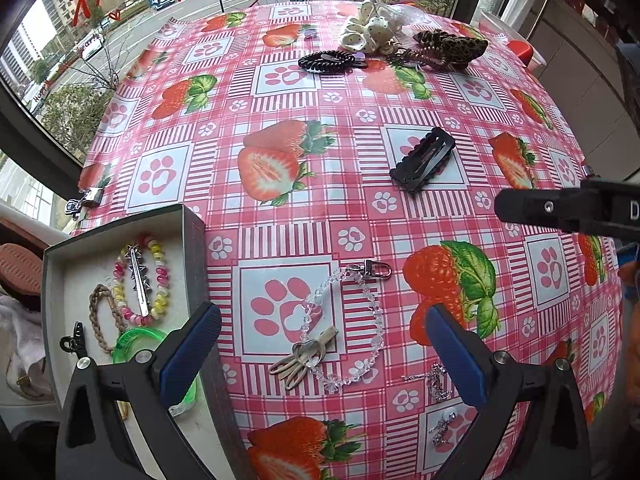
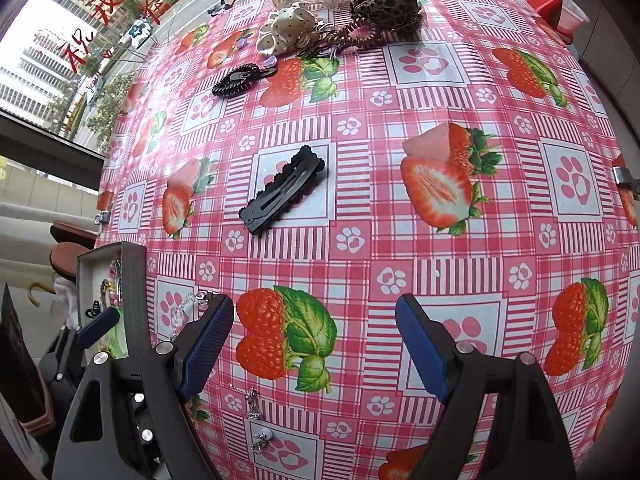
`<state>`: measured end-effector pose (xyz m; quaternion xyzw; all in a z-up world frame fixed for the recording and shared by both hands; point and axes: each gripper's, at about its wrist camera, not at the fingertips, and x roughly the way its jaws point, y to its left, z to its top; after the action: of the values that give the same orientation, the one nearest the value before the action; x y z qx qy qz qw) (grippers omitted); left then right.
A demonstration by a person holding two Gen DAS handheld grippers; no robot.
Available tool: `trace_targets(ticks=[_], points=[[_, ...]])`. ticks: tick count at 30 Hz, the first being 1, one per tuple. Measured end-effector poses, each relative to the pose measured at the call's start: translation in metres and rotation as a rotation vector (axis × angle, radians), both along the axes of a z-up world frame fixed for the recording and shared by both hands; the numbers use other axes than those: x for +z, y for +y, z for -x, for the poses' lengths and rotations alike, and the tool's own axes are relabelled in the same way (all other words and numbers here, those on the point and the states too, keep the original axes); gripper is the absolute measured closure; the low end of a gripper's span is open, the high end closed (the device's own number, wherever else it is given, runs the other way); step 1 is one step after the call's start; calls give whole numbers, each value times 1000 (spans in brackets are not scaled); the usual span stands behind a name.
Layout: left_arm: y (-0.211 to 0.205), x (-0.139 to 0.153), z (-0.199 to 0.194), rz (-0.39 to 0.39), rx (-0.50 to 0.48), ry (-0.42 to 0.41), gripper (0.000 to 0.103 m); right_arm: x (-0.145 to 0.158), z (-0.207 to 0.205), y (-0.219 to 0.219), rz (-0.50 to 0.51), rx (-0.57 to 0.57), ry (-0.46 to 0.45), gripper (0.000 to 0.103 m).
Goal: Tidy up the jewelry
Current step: 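Move the right gripper over the black snap hair clip, then grasp the black snap clip with the right gripper while the left grasps the crystal bead chain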
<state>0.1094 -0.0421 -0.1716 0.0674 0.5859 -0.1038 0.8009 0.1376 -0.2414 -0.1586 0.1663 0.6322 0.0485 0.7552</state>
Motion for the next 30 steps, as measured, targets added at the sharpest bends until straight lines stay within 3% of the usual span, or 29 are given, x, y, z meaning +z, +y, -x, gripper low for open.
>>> trace_targets(ticks=[6,13,20,22,25,27,30], points=[[-8,-12,-3,-28,8,8,0,-11,-41,10,-9,-49,14,18],[-4,-21,-6,-27,32,23,0,-37,-75,32,46,-65,66,18],[-6,-32,-10,-27,31,50,6,-45,-94,70,228,42,45,17],[-8,-34,-10,-25,26,53,6,-48,-95,83,304,98,42,20],[-11,-38,-10,-31,15,68,18,-44,-90,91,328,154,2,36],[-11,-41,-11,-31,16,80,20,-41,-88,93,327,172,-11,60],[-12,-41,-10,-36,12,76,29,-39,-84,90,309,174,-14,63]])
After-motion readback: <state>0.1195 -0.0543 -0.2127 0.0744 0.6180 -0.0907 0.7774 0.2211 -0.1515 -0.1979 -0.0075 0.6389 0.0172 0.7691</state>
